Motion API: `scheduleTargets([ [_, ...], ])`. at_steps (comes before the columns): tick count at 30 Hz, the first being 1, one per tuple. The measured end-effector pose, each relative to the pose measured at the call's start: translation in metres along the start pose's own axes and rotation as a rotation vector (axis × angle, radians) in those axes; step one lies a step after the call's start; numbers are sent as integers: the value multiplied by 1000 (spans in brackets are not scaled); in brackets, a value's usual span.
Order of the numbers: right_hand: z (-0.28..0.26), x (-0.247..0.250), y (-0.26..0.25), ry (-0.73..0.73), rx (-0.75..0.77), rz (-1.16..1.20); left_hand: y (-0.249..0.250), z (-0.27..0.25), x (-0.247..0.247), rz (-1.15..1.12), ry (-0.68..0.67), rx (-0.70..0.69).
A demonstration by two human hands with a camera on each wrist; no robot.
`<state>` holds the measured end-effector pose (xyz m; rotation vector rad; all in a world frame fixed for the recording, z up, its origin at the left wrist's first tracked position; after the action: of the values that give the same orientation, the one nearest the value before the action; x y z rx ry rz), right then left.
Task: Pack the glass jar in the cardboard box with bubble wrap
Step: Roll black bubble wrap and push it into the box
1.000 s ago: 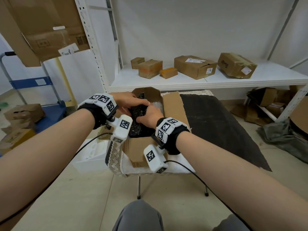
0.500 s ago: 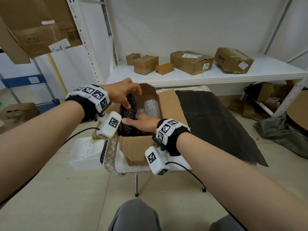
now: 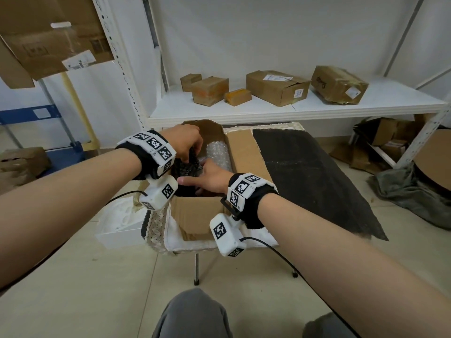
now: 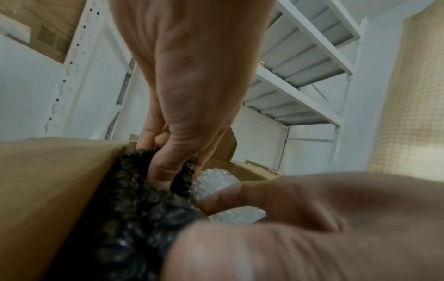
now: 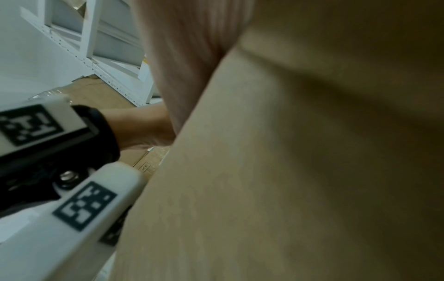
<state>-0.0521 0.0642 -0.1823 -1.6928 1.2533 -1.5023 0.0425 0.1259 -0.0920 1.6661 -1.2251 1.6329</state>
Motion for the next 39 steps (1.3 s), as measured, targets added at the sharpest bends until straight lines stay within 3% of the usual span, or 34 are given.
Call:
scheduleTargets([
  [9,-11,15,-5,96,-3,141,-26,-11,6,-351,18,41],
  [11,-13,19,-6,116,20,150,-28,-13,5,-415,13,111],
  [14,-12,20,-4,139,19,165,-28,-17,1,-524,-88,279],
  [17,-9,23,-5,178,9,200,-23,-24,-1,-447,-172,306],
  [22,-19,26,-13,259,17,261,-17,-30,-4,-577,-77,318],
  [28,-34,32,-18,276,91,213,-18,-26,4,-940,144,446],
  [34,-39,27,-24,127,47,165,-27,-14,12,-1071,256,594],
  [39,-33,19,-28,-32,-38,92,-52,3,-5,-1044,53,609],
])
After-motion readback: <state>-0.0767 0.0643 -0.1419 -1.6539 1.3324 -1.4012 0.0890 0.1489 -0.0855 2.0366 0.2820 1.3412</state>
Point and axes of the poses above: each hand's wrist, its own z-axis towards the middle knuckle, its own x-axis out of the back of the hand, y = z × x, the point moved 1 cm from there along z, towards the middle knuckle, and after that the axes turned 1 degree about -z, right-handed, at the moved point
